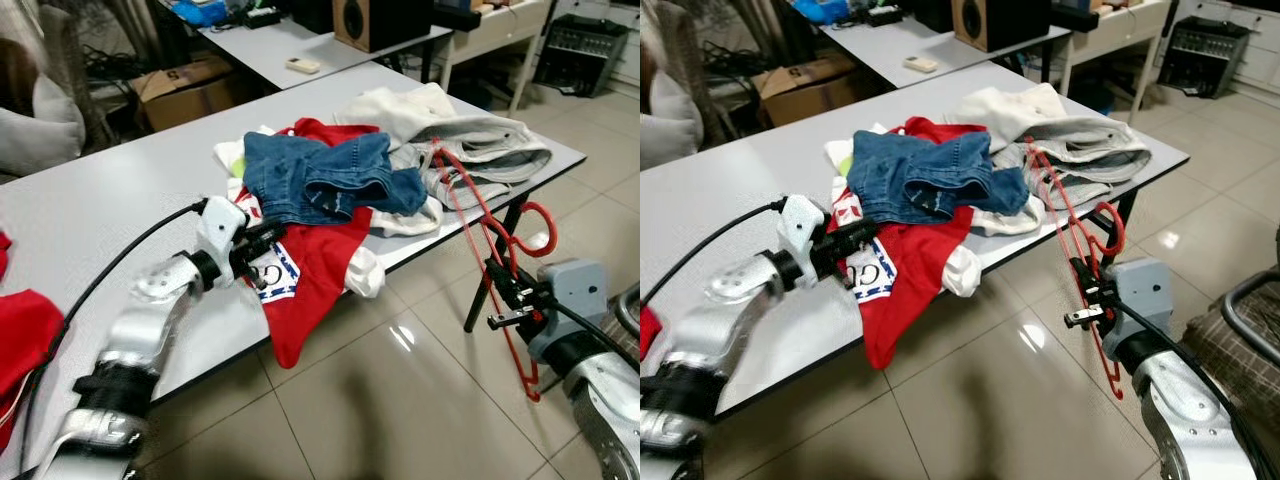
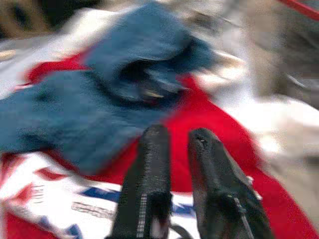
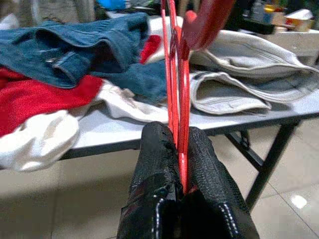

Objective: Hang hanger

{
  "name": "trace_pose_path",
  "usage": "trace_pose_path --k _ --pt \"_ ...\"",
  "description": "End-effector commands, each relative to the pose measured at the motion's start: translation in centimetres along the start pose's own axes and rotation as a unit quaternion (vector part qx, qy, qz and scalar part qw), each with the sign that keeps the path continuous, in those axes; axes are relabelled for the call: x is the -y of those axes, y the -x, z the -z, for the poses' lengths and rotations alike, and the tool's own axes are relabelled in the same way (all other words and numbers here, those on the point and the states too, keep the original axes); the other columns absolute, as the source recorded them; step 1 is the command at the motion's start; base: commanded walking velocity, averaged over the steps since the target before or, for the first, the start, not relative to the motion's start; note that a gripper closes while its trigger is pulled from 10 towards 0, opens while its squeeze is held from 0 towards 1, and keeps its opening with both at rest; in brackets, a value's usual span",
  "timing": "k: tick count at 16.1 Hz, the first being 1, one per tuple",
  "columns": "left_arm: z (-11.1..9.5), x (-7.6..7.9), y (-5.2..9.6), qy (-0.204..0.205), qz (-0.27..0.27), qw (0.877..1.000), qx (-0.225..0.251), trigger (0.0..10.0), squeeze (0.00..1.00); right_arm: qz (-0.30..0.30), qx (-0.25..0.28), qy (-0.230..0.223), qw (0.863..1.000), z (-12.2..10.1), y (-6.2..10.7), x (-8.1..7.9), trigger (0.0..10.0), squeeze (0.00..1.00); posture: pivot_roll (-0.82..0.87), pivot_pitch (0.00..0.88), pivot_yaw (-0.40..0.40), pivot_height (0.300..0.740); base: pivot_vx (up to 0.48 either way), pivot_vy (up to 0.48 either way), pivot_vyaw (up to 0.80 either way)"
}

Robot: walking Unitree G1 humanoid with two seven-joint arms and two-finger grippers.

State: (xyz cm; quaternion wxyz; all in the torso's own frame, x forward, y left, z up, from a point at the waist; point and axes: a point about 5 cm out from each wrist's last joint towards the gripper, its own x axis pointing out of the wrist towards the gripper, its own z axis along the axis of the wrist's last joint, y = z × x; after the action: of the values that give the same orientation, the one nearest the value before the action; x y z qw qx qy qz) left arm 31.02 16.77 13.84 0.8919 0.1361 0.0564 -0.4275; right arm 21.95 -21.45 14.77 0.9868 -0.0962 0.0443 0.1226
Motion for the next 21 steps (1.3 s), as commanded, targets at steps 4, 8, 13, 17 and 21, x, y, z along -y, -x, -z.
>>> trace_pose_path --k 4,8,13,17,21 --pt "1.5 3.3 1.5 0.002 0.153 0.982 -0.106 10.0 1.00 -0.039 -0.009 0.009 0.999 -0.1 0.4 -0.3 10.0 0.00 -0.23 0.000 0.129 0.740 0.000 0.000 0.00" --pt "2.2 4.5 -0.4 -0.040 0.127 0.984 -0.120 10.0 1.00 -0.050 -0.008 0.008 0.999 -0.1 0.1 -1.0 10.0 0.00 -0.23 0.000 0.124 0.740 0.000 0.000 0.00" --pt "3.3 3.1 -0.9 -0.124 0.039 0.977 -0.172 10.0 0.00 -0.056 -0.008 0.005 0.998 -0.1 0.1 -1.6 10.0 0.00 -0.23 0.000 0.126 0.740 0.000 0.000 0.00" --pt "3.5 4.0 -0.9 -0.128 0.067 0.975 -0.167 3.2 0.00 -0.052 -0.008 0.006 0.999 -0.1 0.0 -1.3 10.0 0.00 -0.23 0.000 0.126 0.740 0.000 0.000 0.00" --pt "4.0 4.7 -1.2 -0.128 0.076 0.974 -0.169 0.0 0.00 -0.052 -0.008 0.007 0.999 -0.1 -0.1 -1.5 10.0 0.00 -0.22 0.000 0.122 0.740 0.000 0.000 0.00"
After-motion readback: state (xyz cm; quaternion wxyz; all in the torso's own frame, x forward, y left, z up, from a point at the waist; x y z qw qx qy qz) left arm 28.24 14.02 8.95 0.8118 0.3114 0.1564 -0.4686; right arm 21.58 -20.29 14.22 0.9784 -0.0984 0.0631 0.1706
